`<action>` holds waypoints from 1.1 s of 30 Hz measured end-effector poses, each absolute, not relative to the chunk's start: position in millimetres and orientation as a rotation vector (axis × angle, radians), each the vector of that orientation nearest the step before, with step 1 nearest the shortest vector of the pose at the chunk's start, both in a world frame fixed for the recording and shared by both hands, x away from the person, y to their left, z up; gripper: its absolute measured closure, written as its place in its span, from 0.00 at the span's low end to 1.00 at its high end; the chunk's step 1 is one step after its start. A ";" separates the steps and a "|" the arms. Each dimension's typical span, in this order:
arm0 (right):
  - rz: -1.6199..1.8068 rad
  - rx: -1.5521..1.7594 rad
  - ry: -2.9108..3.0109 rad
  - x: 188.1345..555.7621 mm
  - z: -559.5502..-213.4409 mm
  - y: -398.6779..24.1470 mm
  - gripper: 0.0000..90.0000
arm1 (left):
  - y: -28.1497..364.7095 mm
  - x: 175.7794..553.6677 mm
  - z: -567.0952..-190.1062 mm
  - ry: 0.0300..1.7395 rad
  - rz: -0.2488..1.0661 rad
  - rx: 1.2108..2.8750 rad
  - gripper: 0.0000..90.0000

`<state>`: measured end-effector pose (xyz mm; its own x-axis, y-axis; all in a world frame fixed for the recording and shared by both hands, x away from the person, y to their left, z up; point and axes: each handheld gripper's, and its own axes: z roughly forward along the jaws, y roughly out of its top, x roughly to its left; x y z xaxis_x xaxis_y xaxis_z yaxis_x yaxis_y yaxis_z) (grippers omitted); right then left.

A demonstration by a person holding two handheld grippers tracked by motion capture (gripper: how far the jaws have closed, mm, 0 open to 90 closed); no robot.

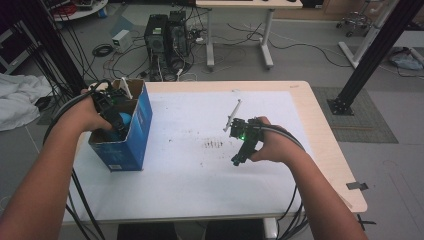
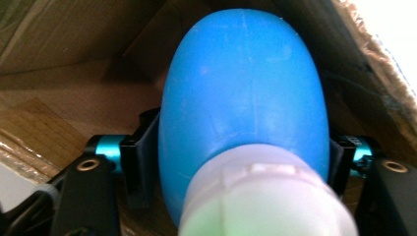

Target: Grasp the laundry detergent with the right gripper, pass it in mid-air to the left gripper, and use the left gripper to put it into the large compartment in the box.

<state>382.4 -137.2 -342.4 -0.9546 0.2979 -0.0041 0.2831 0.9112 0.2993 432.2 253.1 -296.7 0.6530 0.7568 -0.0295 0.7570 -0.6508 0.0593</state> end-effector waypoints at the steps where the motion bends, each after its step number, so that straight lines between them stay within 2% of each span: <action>1: 0.462 0.464 3.023 382.1 -342.7 -137.5 0.12 | 252.2 431.6 -296.6 1.289 0.001 2.786 0.35; 8: 0.466 0.473 3.021 380.5 -343.1 -139.9 0.12 | 251.4 430.9 -290.2 1.280 0.019 2.788 0.34; 10: 0.473 0.471 3.020 380.2 -341.9 -140.3 0.12 | 251.1 430.7 -288.0 1.279 0.020 2.784 0.30; 18: 0.471 0.472 3.019 379.6 -341.2 -141.0 0.12 | 251.1 429.7 -281.5 1.282 0.037 2.794 0.30; 33: 0.478 0.479 3.018 382.1 -336.5 -139.9 0.12 | 247.6 415.5 -230.9 1.152 0.103 2.818 0.27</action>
<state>382.1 -139.9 -336.5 -0.9510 0.3093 0.0005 0.2943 0.9043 0.3092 415.5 247.6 -230.9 0.7124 0.7013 0.0267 0.6948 -0.7101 0.1138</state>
